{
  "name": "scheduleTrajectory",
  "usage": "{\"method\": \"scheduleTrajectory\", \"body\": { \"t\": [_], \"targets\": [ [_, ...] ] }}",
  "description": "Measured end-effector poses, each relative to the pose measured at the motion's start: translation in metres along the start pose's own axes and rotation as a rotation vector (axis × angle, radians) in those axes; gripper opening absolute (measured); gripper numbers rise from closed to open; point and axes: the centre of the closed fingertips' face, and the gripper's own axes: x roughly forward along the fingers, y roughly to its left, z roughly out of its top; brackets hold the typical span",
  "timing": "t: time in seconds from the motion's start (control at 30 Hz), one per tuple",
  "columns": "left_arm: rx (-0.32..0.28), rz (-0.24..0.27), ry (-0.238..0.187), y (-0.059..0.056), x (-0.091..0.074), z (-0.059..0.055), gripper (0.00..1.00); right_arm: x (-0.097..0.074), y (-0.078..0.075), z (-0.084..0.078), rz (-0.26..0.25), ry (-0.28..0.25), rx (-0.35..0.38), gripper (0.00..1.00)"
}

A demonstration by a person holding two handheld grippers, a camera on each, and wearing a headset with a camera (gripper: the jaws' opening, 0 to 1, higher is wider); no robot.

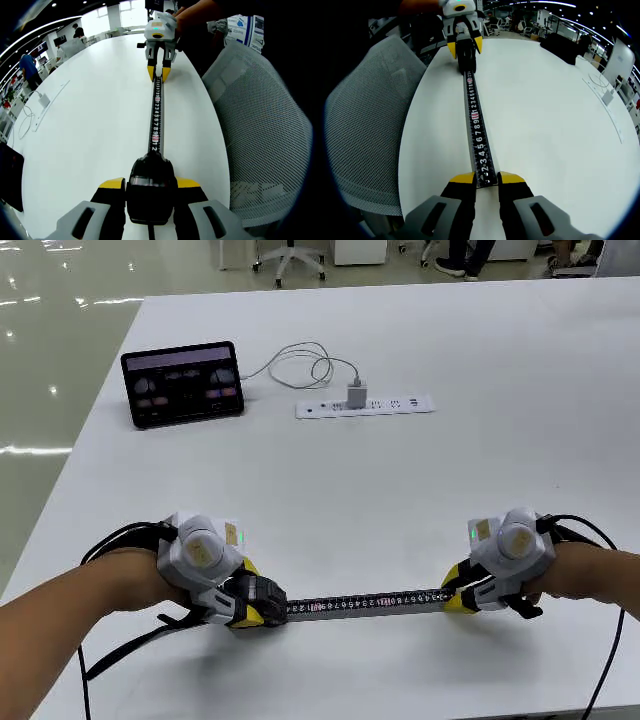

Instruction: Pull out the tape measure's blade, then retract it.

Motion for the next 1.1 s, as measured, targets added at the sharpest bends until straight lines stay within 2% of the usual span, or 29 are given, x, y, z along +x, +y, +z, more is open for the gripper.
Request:
{"method": "scheduleTrajectory", "body": {
  "t": [0.2, 0.27, 0.37, 0.57, 0.7, 0.87, 0.93, 0.97, 1.0, 1.07, 1.1],
  "targets": [
    [-0.009, 0.006, -0.003, 0.001, 0.000, 0.000, 0.33, 0.000, -0.001, 0.000, 0.001, 0.012, -0.014, 0.13],
    [-0.035, 0.010, 0.000, 0.001, 0.000, 0.001, 0.33, 0.000, -0.001, 0.000, 0.000, 0.017, -0.020, 0.13],
    [-0.042, 0.011, 0.003, 0.004, -0.003, 0.001, 0.34, -0.001, -0.005, 0.000, -0.016, 0.020, -0.026, 0.13],
    [-0.067, 0.039, -0.010, 0.013, -0.012, 0.001, 0.44, -0.003, -0.007, -0.005, -0.028, 0.031, -0.030, 0.16],
    [-0.097, 0.069, -0.013, 0.021, -0.016, -0.002, 0.54, -0.007, -0.010, -0.007, -0.032, 0.026, -0.014, 0.18],
    [-0.134, 0.074, -0.028, 0.022, -0.020, -0.002, 0.65, -0.011, -0.010, -0.003, -0.035, 0.003, 0.014, 0.28],
    [-0.137, 0.089, -0.028, 0.024, -0.019, -0.003, 0.73, -0.012, -0.009, -0.002, -0.033, -0.002, 0.024, 0.31],
    [-0.146, 0.123, -0.023, 0.029, -0.020, -0.005, 0.82, -0.012, -0.009, -0.002, -0.035, -0.003, 0.025, 0.33],
    [-0.156, 0.127, -0.021, 0.030, -0.020, -0.006, 0.88, -0.013, -0.009, -0.002, -0.036, -0.004, 0.026, 0.34],
    [-0.177, 0.157, -0.028, 0.035, -0.022, -0.006, 0.98, -0.013, -0.008, -0.001, -0.034, -0.010, 0.037, 0.36],
    [-0.185, 0.167, -0.030, 0.037, -0.023, -0.006, 1.00, -0.013, -0.007, -0.001, -0.035, -0.009, 0.039, 0.37]
  ]
}}
